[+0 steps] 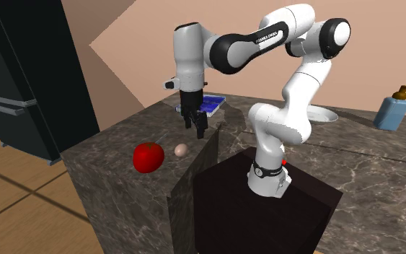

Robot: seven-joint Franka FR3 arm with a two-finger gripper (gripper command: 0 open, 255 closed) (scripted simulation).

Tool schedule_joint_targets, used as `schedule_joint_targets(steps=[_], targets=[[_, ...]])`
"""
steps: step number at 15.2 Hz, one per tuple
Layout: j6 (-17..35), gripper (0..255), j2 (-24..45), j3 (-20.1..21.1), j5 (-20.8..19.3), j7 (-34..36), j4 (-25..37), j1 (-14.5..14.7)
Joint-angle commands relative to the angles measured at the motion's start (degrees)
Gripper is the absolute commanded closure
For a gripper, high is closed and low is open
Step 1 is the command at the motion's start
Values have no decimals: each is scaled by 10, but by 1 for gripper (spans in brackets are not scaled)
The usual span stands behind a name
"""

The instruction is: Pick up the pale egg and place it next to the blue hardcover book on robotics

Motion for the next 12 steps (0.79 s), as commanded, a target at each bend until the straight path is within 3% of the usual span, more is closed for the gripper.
schedule_joint_targets(steps=[1, 7, 12], targets=[[29, 0, 19, -23, -17, -22, -8, -8], [124, 0, 102, -96, -57, -88, -16, -26], [198, 0, 185, -153, -67, -142, -3, -29]])
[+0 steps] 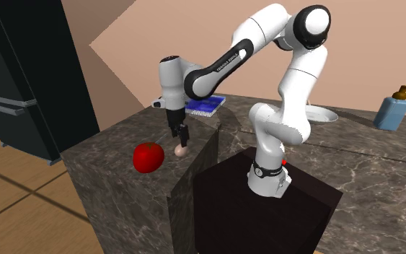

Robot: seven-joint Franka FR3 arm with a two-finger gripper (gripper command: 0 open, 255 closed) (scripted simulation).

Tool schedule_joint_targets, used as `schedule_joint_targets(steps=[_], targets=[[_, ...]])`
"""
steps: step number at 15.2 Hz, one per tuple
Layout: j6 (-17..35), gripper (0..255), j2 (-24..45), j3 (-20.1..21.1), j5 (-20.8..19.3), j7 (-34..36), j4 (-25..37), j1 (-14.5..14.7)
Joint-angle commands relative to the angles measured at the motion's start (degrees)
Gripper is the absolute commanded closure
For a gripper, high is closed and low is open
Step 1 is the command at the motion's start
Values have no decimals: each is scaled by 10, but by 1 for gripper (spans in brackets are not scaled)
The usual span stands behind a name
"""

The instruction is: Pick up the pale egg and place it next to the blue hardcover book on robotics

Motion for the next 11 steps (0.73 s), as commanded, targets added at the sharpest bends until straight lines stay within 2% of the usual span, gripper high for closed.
schedule_joint_targets(steps=[1, 7, 11], targets=[[27, 0, 25, -14, 0, -11, 0, 2], [84, 0, 59, -29, 2, -17, -25, 5], [90, 0, 63, -30, 2, -17, -27, 6]])
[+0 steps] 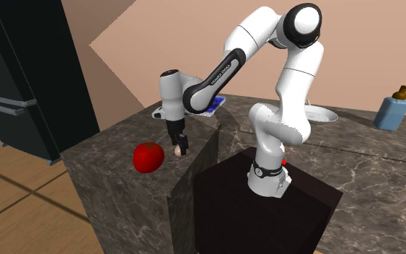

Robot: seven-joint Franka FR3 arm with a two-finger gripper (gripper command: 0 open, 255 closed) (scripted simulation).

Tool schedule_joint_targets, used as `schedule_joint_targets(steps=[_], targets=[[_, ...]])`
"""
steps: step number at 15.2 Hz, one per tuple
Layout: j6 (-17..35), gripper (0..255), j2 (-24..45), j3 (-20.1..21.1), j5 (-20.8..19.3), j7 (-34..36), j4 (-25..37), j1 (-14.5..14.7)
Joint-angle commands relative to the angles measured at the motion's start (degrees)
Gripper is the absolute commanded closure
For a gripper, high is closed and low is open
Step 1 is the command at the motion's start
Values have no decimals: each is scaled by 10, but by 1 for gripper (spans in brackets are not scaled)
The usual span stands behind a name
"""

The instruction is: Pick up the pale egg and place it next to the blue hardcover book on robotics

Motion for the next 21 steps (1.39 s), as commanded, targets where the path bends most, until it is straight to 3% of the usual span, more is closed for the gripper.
schedule_joint_targets(steps=[1, 4, 5, 14, 21], targets=[[1, 0, 0, 0, 0, 0, -1, 0], [1, 0, 0, 0, 0, 0, -1, 0], [1, 255, 0, 0, 0, 0, -1, 0], [1, 255, 0, 0, 0, 0, -1, 0], [-67, 255, -42, 17, -4, 6, 26, -6]])
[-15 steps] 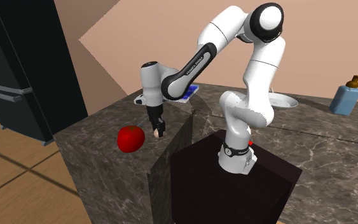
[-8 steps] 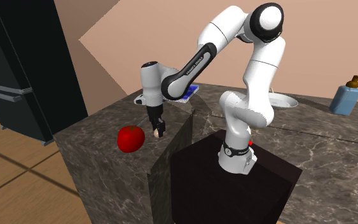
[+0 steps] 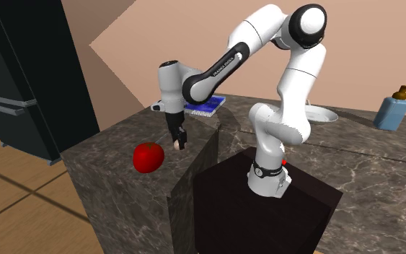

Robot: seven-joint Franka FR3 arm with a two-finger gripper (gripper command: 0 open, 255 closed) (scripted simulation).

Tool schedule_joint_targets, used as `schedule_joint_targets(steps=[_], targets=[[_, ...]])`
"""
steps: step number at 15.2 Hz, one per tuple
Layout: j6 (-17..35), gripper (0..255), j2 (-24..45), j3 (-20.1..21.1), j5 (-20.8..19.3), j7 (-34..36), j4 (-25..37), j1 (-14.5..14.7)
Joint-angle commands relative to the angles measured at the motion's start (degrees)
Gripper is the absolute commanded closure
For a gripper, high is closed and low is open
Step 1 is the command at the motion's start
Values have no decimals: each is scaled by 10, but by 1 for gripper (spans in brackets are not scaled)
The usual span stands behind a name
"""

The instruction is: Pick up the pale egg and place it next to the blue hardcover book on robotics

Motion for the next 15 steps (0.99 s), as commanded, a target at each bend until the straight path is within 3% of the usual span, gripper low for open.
schedule_joint_targets(steps=[1, 15], targets=[[-19, 255, -12, 6, 0, 2, 7, -1], [-142, 255, -64, 36, 7, 4, 79, -3]])
